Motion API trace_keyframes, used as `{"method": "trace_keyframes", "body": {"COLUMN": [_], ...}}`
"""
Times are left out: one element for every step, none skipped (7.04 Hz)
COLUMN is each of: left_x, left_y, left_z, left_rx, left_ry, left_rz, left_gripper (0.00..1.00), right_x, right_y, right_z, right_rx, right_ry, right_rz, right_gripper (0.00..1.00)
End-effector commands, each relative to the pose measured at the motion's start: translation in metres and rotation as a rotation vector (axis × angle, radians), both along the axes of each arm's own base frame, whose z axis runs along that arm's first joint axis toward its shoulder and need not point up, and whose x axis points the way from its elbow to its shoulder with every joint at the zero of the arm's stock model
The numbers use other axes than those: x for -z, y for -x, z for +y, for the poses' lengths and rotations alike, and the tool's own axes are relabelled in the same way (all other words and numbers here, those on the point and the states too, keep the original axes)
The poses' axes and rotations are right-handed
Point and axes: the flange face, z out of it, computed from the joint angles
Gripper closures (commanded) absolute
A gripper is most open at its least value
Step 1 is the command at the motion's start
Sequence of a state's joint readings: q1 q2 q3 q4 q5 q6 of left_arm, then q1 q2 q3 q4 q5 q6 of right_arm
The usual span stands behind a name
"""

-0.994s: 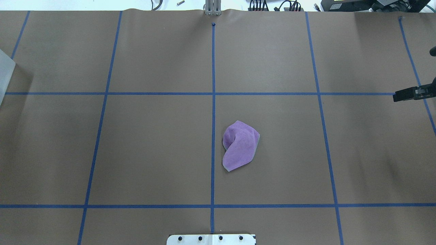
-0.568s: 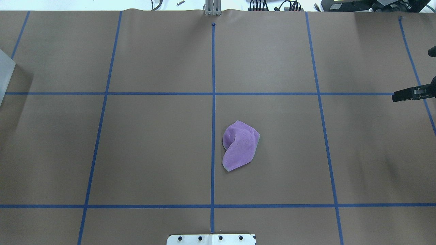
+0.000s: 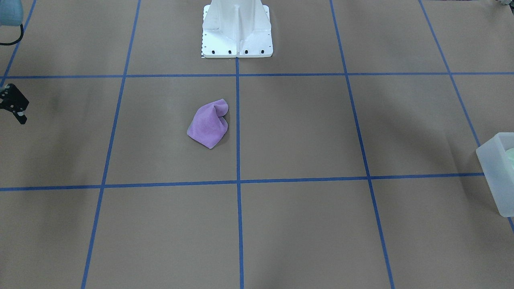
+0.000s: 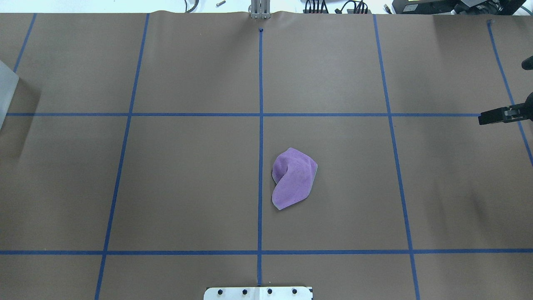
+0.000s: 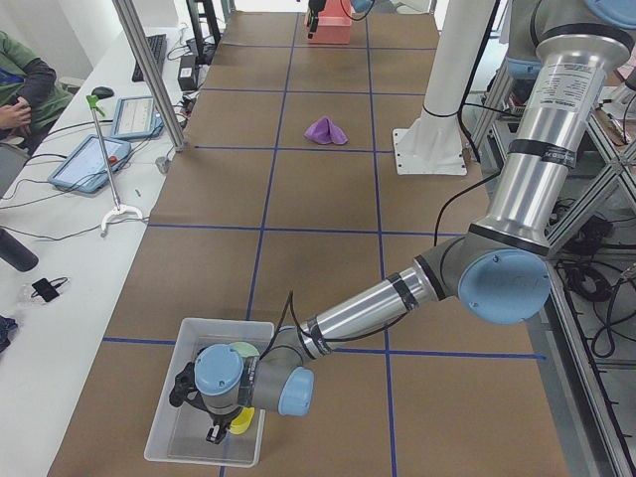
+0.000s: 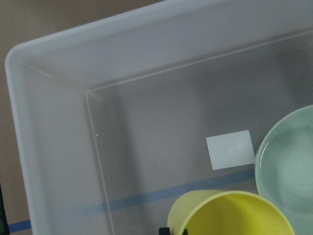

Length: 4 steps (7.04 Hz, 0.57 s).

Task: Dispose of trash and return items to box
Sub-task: 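Lower the yellow cup into the clear bin beside the bowl and release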

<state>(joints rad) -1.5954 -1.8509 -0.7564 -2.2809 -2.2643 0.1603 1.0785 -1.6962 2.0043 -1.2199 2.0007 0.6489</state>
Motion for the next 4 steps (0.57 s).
{"method": "trace_keyframes", "body": {"left_x": [0.006, 0.030, 0.074, 0.123], "left_y": [0.001, 0.016, 0.032, 0.031], "left_z": [-0.003, -0.013, -0.028, -0.022], "left_rx": [-0.013, 0.016, 0.044, 0.048], "left_ry": [-0.029, -0.068, -0.097, -0.070], "left_rz": [-0.002, -0.003, 0.007, 0.009], "left_gripper": [0.08, 0.02, 0.02, 0.02], "right_x": [0.002, 0.004, 0.008, 0.009], "right_y": [0.000, 0.001, 0.003, 0.003], "right_z": [0.000, -0.002, -0.005, -0.005], "right_rx": [0.000, 0.000, -0.001, -0.005], "right_ry": [-0.004, -0.008, -0.013, -0.010], "right_rz": [-0.001, -0.004, -0.008, -0.014], "right_gripper": [0.00, 0.00, 0.00, 0.00]}}
